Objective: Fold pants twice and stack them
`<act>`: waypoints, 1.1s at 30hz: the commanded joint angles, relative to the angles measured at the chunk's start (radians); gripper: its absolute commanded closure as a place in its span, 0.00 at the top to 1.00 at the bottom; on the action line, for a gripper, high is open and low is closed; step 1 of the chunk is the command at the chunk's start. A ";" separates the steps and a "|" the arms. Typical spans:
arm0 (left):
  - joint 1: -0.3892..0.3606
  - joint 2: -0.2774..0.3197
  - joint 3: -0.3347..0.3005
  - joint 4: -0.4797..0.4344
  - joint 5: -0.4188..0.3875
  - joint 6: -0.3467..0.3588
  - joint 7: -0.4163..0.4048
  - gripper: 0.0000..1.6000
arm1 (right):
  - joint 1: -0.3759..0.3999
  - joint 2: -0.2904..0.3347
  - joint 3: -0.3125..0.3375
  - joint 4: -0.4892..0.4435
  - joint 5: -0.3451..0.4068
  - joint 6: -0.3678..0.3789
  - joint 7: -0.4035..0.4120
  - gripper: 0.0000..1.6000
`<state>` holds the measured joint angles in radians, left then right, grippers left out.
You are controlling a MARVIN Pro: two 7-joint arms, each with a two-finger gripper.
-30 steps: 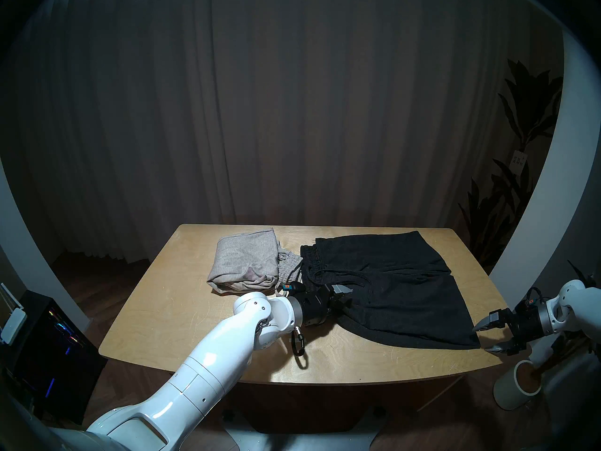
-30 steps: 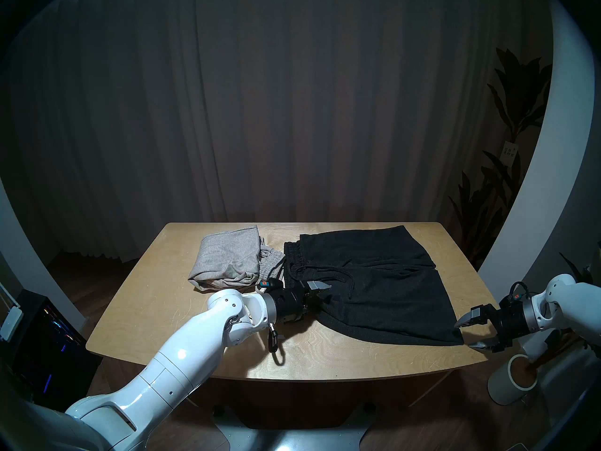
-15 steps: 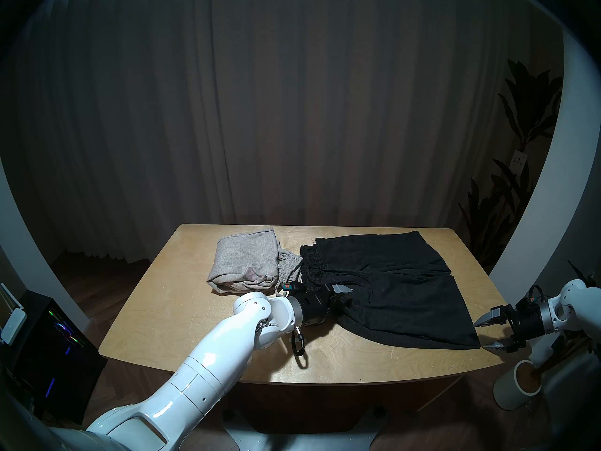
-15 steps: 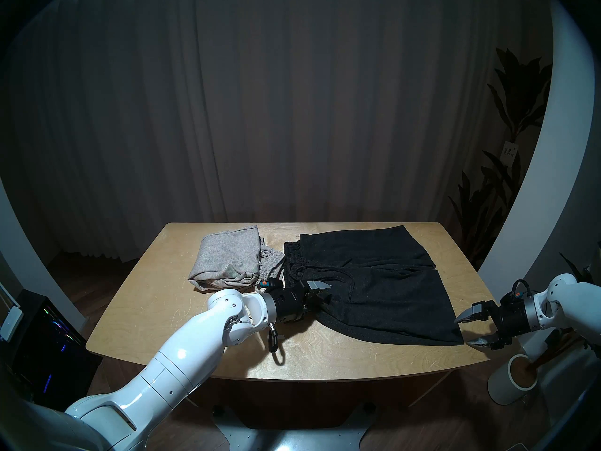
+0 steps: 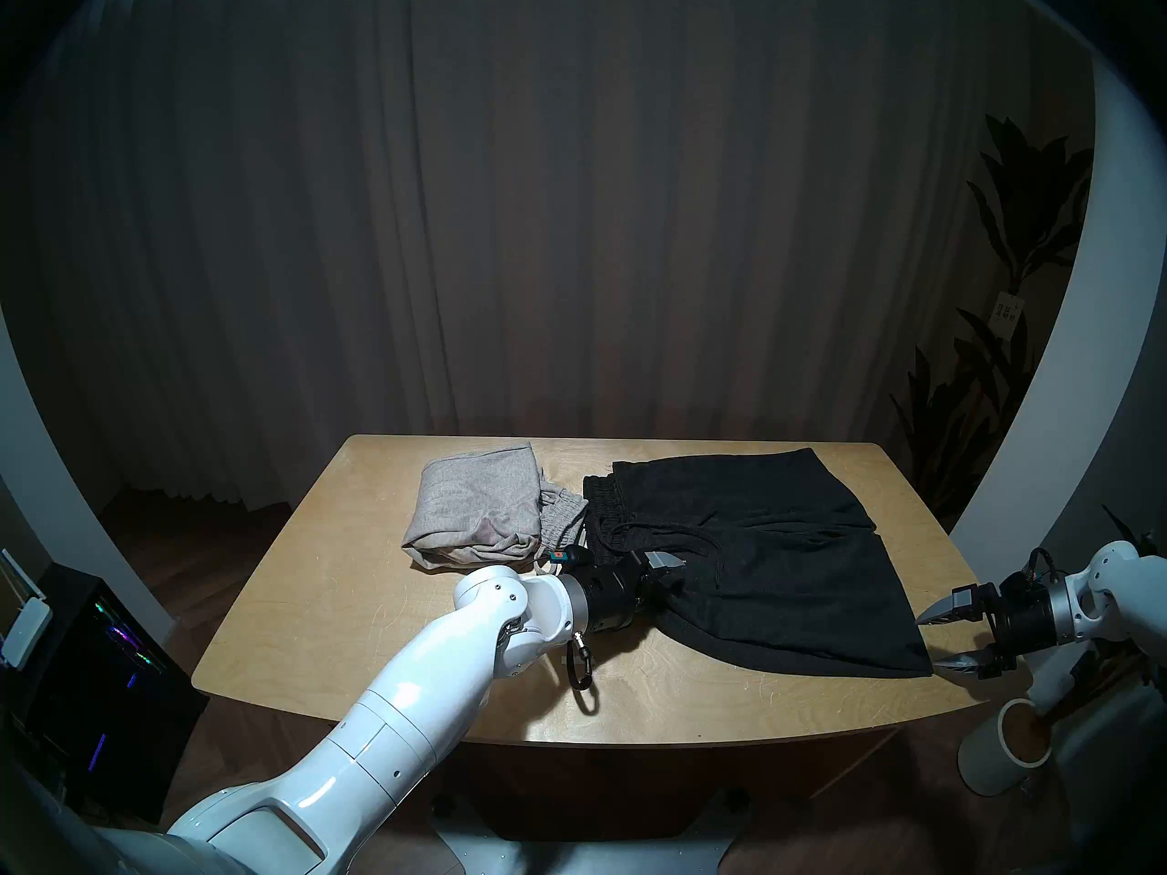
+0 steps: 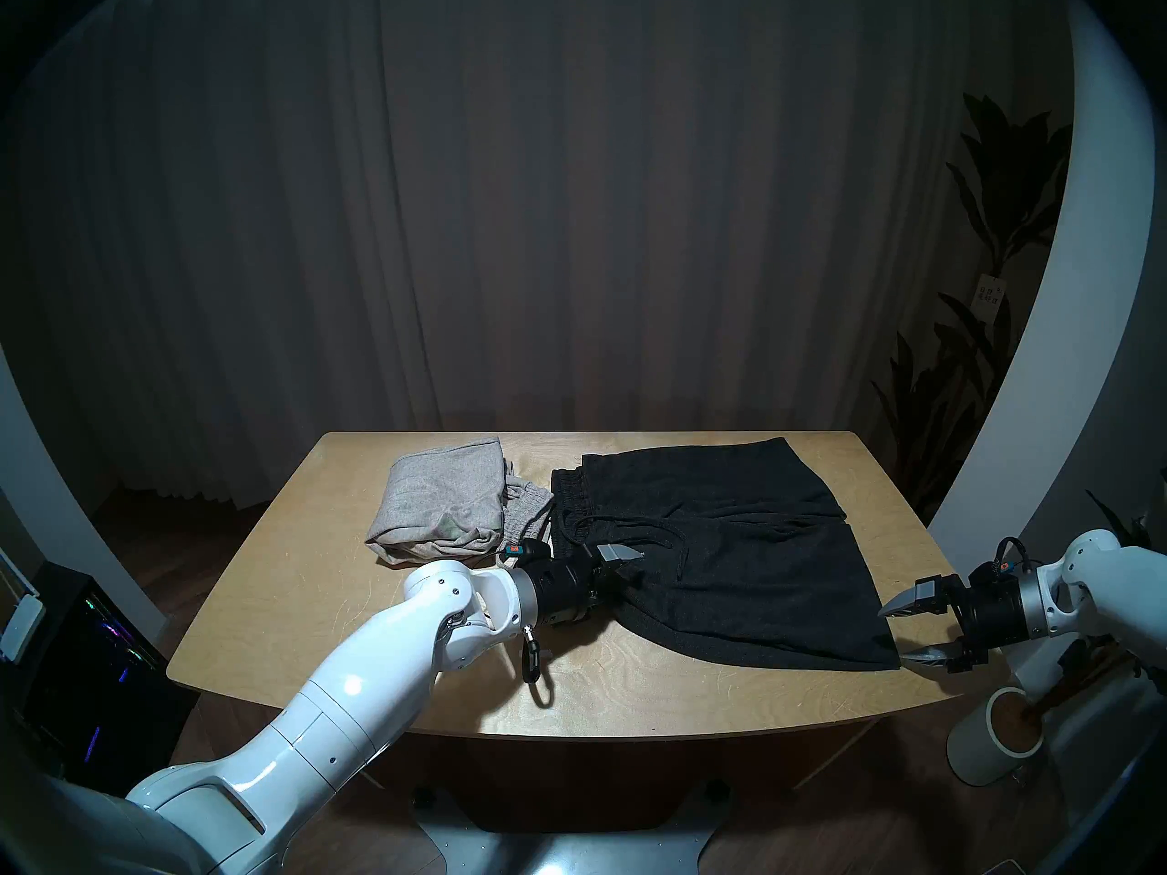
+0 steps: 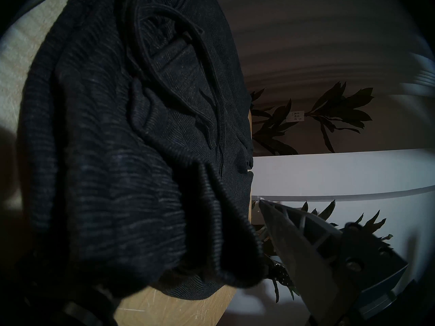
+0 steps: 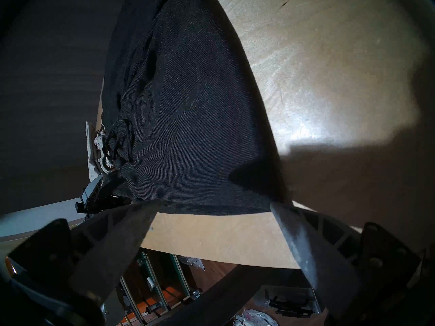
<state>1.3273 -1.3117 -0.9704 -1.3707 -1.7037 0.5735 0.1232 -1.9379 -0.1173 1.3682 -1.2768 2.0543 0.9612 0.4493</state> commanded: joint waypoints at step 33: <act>0.024 0.007 0.048 0.085 0.018 -0.009 0.001 1.00 | -0.064 0.009 0.012 -0.008 0.000 -0.001 0.148 1.00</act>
<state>1.3140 -1.3090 -0.9546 -1.3576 -1.7036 0.5642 0.1064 -1.9935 -0.1170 1.3692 -1.2829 2.0538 0.9612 0.5610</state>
